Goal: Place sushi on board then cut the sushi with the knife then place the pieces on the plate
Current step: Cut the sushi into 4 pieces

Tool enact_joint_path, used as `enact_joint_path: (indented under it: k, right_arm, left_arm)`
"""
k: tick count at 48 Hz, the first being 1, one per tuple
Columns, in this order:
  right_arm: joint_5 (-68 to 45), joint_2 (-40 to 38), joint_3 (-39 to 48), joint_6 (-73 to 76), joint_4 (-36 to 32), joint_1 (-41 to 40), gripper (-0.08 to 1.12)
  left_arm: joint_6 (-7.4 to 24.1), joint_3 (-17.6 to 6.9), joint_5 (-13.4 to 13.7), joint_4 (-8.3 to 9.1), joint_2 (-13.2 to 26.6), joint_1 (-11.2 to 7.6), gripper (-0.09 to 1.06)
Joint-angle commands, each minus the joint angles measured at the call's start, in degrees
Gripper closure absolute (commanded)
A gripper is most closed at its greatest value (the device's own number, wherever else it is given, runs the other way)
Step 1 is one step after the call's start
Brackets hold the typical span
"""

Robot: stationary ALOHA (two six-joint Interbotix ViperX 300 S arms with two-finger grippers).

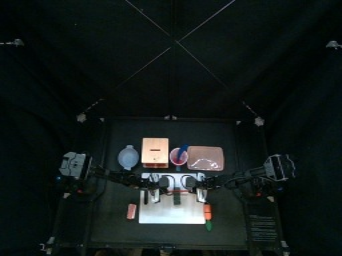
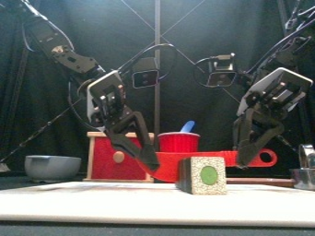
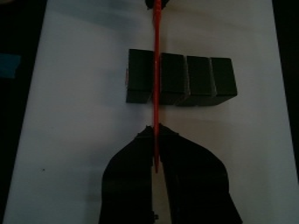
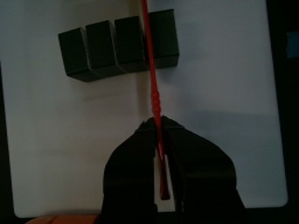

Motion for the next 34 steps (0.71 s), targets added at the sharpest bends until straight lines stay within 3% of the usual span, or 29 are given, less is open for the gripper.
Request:
enact_joint_path:
  k: [1, 18, 34]
  right_arm:
    - [1.67, -0.7, 0.18, 0.09, -0.26, -0.97, 0.75]
    - [2.37, -0.35, 0.26, 0.09, -2.99, -4.83, 0.75]
    - [5.01, -1.67, -0.97, 0.09, -3.43, -5.36, 0.75]
  left_arm:
    - [0.0, -0.26, 1.05, 0.18, -0.44, 0.97, 0.57]
    - [0.09, -0.09, 1.14, 2.37, -0.26, 4.66, 0.57]
    - [0.0, -0.44, 1.14, 3.52, -1.76, 5.27, 0.57]
